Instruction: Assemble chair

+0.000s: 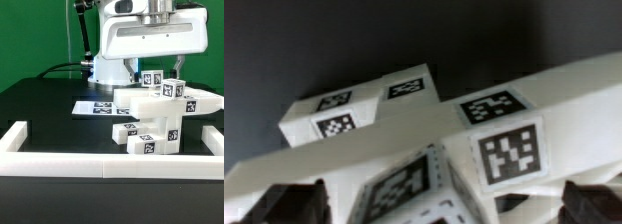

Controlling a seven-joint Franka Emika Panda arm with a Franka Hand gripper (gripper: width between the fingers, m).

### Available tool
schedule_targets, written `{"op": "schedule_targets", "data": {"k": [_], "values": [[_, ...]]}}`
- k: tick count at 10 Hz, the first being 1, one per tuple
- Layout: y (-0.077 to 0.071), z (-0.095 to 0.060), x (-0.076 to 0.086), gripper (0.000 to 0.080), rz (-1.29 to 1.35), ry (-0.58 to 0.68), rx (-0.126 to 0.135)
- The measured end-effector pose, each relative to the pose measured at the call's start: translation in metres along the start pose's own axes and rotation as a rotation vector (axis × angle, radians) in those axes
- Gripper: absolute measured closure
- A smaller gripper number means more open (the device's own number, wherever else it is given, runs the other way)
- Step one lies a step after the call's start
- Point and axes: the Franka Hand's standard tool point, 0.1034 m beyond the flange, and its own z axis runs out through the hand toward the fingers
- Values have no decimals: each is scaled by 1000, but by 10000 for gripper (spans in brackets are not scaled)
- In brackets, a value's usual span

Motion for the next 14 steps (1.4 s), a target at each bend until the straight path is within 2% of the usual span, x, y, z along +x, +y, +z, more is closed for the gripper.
{"op": "schedule_targets", "data": {"k": [4, 6, 7, 8, 11, 14], "values": [[5, -2, 2, 151, -308, -2, -15], [5, -2, 2, 407, -316, -2, -15], [5, -2, 2, 407, -316, -2, -15], [5, -2, 2, 514, -305, -2, -15], [5, -2, 2, 514, -235, -1, -14], [5, -1, 2, 514, 17, 1, -12]]}}
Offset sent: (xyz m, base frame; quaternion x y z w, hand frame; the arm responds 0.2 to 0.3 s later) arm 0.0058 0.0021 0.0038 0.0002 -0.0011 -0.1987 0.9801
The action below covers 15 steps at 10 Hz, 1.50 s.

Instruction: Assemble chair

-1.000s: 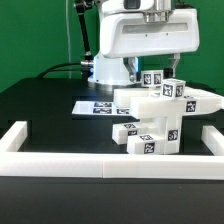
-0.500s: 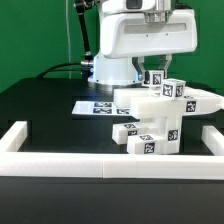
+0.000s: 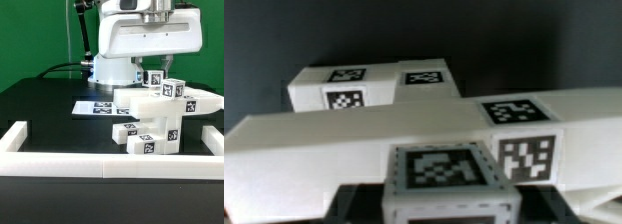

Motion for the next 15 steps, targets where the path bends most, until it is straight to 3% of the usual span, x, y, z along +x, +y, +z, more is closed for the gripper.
{"op": "schedule_targets", "data": {"k": [9, 13, 14, 15], "values": [[-3, 1, 1, 512, 794, -2, 18], [-3, 1, 1, 512, 968, -4, 24], [-3, 1, 1, 470, 963, -4, 24], [-3, 1, 1, 304, 917, -4, 24]]}}
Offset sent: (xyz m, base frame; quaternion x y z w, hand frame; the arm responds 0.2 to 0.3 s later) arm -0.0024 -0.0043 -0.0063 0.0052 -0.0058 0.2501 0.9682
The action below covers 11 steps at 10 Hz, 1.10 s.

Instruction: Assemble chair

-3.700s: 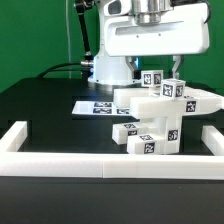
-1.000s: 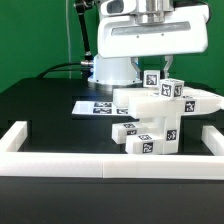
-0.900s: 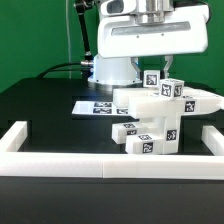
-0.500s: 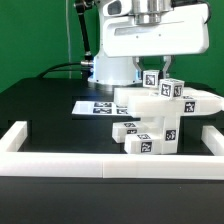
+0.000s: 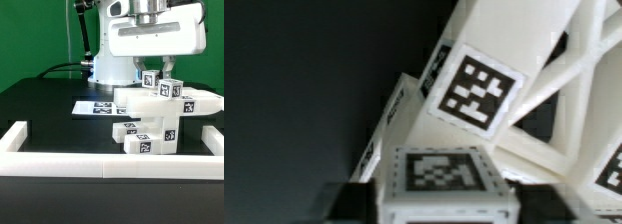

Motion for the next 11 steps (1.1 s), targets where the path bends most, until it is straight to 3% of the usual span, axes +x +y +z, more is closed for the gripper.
{"op": "schedule_targets", "data": {"k": [1, 2, 3, 11], "values": [[0, 0, 0, 304, -24, 0, -1], [0, 1, -1, 183, -89, 1, -4], [3, 3, 1, 160, -230, -1, -6], [1, 2, 0, 151, -815, 0, -16]]}}
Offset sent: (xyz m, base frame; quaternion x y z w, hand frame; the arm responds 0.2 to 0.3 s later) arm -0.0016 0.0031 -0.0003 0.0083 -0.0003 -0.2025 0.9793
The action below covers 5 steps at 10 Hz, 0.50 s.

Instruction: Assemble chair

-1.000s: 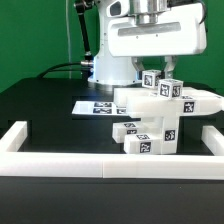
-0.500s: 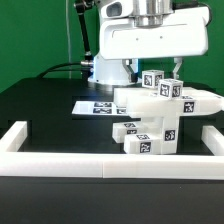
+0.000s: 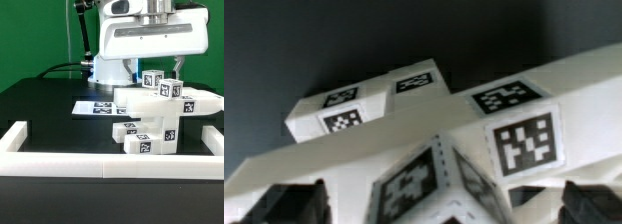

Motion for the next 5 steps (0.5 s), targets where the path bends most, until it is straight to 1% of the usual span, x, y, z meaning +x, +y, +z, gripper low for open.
{"op": "schedule_targets", "data": {"k": [2, 5], "values": [[1, 0, 0, 151, -217, -3, -11], [1, 0, 0, 151, -392, -7, -18]]}}
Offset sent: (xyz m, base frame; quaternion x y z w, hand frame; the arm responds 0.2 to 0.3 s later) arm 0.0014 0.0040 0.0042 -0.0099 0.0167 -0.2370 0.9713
